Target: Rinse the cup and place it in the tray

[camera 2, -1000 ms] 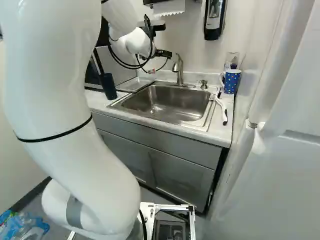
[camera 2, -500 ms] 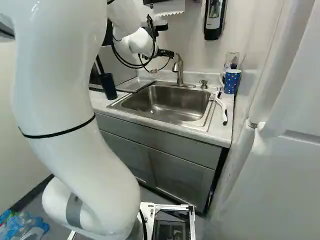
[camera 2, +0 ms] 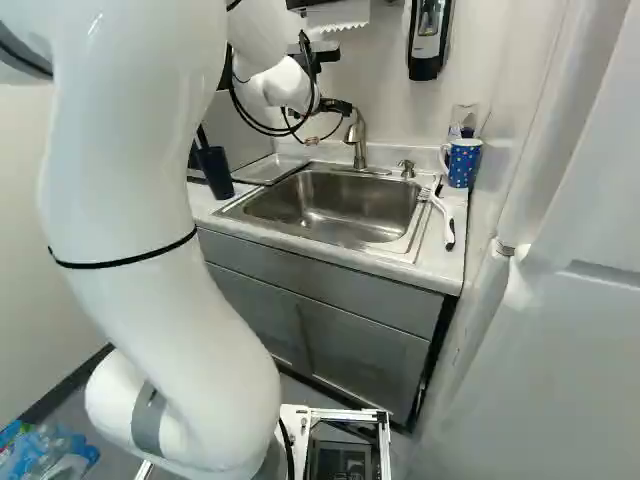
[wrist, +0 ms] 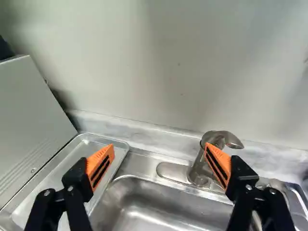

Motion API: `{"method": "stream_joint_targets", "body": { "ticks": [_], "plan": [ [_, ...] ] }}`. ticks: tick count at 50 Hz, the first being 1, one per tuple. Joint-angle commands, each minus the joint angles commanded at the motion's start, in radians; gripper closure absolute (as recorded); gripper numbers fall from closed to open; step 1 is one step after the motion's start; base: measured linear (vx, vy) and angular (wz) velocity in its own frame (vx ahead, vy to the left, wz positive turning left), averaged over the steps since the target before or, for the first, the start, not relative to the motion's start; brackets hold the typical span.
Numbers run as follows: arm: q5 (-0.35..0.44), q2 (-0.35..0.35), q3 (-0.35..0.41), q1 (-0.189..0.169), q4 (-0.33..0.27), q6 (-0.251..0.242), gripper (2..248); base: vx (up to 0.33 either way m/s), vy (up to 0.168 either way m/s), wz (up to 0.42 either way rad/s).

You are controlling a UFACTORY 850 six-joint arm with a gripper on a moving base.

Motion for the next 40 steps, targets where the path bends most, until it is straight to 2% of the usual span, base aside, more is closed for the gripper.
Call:
{"method": "stream_joint_targets", "body": {
  "ticks": [40],
  "plan": [
    [-0.016, -0.062, -0.069, -0.012, 0.000, 0.000, 3, 0.000, 0.000, 0.000]
  ]
}}
